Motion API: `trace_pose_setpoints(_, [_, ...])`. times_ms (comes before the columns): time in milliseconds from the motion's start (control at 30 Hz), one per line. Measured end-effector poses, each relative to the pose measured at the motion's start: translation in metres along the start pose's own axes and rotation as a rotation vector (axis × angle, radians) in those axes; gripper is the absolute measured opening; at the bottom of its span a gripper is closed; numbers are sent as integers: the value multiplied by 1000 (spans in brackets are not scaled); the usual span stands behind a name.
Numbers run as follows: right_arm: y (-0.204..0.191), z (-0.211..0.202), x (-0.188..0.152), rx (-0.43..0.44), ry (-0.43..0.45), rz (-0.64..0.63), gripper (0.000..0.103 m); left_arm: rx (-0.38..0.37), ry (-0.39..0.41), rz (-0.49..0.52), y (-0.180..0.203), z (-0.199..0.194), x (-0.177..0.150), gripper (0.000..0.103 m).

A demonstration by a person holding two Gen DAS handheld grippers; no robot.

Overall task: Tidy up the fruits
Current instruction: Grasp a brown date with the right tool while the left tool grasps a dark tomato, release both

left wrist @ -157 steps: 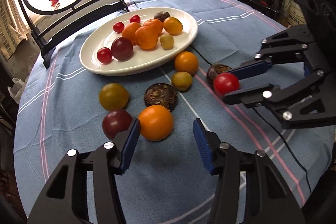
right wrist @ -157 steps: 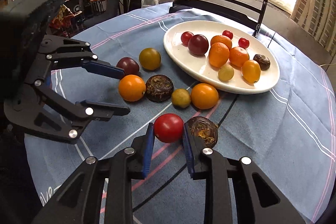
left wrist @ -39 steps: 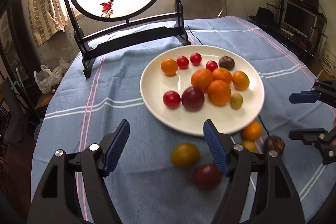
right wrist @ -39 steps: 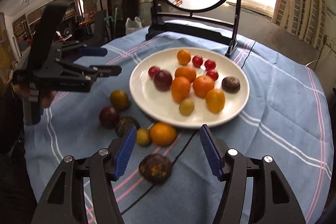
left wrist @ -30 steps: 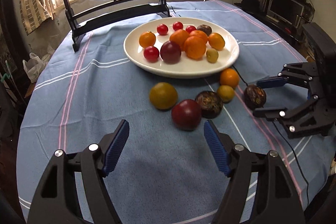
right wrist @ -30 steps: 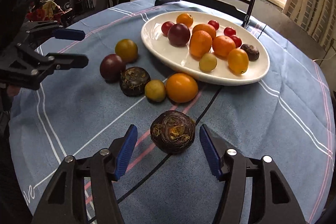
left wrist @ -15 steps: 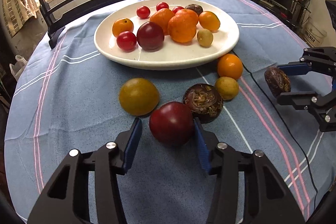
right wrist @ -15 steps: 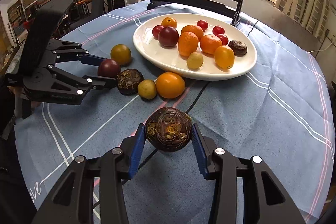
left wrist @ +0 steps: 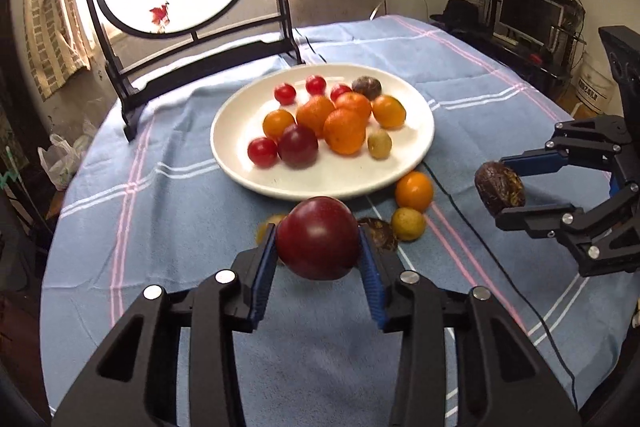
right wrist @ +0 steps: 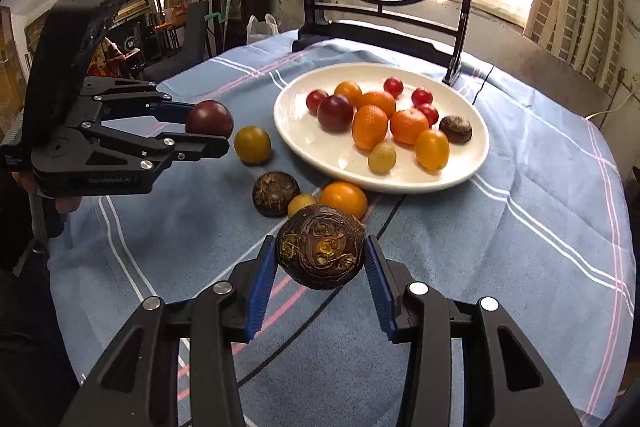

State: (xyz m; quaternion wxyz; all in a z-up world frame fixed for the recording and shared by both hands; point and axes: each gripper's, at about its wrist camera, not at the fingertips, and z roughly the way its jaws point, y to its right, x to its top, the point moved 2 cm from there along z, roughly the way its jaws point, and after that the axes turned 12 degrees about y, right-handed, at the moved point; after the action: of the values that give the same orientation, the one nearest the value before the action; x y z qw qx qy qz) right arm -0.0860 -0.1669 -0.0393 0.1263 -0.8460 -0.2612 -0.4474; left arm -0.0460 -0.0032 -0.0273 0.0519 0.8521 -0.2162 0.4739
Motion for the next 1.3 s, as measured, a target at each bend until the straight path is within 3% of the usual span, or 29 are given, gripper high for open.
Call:
trace_pose_setpoints(200, [1, -28, 53, -17, 160, -11, 44, 83, 112, -20, -5, -7, 53, 38])
trace_pose_setpoints(400, [9, -38, 81, -24, 247, 5, 44, 123, 145, -52, -11, 2, 80, 38])
trace_pose_setpoints(1300, [35, 17, 79, -37, 165, 37, 44, 154, 39, -51, -26, 64, 68, 39])
